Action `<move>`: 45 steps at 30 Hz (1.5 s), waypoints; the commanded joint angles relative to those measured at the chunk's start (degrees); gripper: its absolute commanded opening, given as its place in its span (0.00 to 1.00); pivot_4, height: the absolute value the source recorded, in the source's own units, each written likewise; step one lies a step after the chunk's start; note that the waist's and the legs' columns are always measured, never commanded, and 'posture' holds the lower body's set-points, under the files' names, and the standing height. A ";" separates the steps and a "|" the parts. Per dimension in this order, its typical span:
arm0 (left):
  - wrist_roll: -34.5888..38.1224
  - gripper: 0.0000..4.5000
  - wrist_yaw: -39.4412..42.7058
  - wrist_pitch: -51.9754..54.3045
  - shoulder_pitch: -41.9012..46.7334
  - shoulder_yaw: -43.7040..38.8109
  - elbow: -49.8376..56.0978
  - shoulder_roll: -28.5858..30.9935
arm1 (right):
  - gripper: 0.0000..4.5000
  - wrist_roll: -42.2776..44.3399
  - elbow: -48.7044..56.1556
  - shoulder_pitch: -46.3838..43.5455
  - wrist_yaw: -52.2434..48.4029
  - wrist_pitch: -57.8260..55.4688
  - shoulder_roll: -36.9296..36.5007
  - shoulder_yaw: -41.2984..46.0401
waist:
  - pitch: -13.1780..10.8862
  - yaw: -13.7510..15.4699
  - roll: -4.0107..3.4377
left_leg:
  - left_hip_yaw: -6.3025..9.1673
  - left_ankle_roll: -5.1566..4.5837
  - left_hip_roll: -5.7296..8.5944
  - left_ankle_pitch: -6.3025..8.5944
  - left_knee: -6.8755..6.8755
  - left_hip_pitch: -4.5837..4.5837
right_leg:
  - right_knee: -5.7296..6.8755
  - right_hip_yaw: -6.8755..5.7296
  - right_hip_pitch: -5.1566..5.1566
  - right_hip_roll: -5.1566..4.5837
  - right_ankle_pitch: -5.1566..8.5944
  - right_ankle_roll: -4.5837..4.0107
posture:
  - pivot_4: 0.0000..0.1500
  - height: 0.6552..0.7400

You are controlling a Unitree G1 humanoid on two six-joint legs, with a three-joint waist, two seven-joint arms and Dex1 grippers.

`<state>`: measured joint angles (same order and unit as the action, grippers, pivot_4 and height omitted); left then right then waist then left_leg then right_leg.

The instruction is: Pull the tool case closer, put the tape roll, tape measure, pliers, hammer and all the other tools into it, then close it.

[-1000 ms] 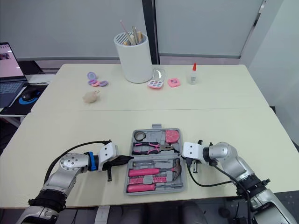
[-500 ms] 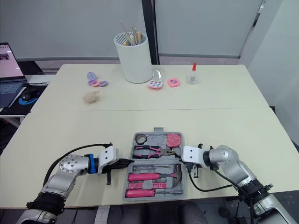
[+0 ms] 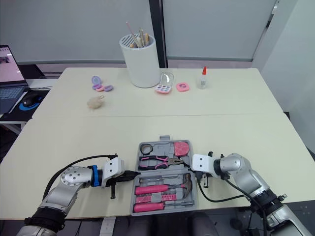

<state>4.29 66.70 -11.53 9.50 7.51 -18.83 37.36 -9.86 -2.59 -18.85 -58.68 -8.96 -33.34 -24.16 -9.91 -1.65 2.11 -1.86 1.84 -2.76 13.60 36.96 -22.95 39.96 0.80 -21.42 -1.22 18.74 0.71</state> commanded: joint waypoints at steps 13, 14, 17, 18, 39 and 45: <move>-0.22 0.00 -0.81 -2.23 2.83 0.39 -2.36 -1.21 | 0.00 0.82 1.62 -0.87 -0.38 0.13 1.34 -0.15 | 0.00 0.02 0.00 | 0.03 0.00 0.00 0.00 0.01 0.02 | 0.04 -0.03 0.02 0.01 0.00 0.00 | 1.00 0.96; -0.24 0.00 -0.75 -2.36 3.04 0.34 -2.73 -1.14 | 0.00 0.79 1.57 -0.91 -0.37 0.17 1.33 -0.13 | 0.00 0.03 0.00 | 0.03 0.00 0.00 0.00 0.01 0.02 | 0.04 -0.03 0.02 0.01 0.00 0.00 | 1.00 0.96; -0.28 0.00 -0.63 -2.66 3.52 0.29 -3.51 -1.07 | 0.00 0.68 1.33 -1.04 -0.26 0.23 1.30 -0.04 | 0.00 0.02 0.00 | 0.04 0.00 0.00 0.00 0.01 0.02 | 0.05 -0.04 0.02 0.02 0.00 0.00 | 1.00 0.96; -0.27 0.00 -0.56 -2.71 3.58 0.32 -3.62 -1.06 | 0.00 0.65 1.28 -1.08 -0.24 0.25 1.30 -0.02 | 0.00 0.01 0.00 | 0.03 0.00 0.00 0.00 0.01 0.02 | 0.05 -0.04 0.01 0.02 0.00 0.00 | 1.00 0.96; 9.86 0.00 2.25 1.64 -15.26 -12.51 11.38 12.13 | 0.00 6.97 17.60 13.03 4.13 -9.88 -9.27 16.78 | 0.00 -0.16 -0.01 | -0.03 0.00 -0.01 0.01 -0.05 0.00 | -0.04 0.03 0.00 -0.09 0.00 0.00 | 1.00 0.96; 16.78 0.00 0.57 11.07 -29.54 -13.36 36.41 12.65 | 0.00 9.42 22.36 18.66 5.28 -13.28 -9.57 18.70 | 0.01 0.03 -0.01 | -0.01 0.01 0.01 0.01 -0.04 0.08 | -0.05 0.00 0.13 -0.16 0.00 0.00 | 1.00 0.96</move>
<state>18.88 68.64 -2.39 -19.53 -5.21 11.16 50.06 -1.46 17.29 -0.15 -54.48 -21.70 -42.77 -7.26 -9.91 -1.62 2.10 -1.83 1.85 -2.76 13.60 36.94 -22.88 39.94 0.77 -21.30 -1.37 18.74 0.71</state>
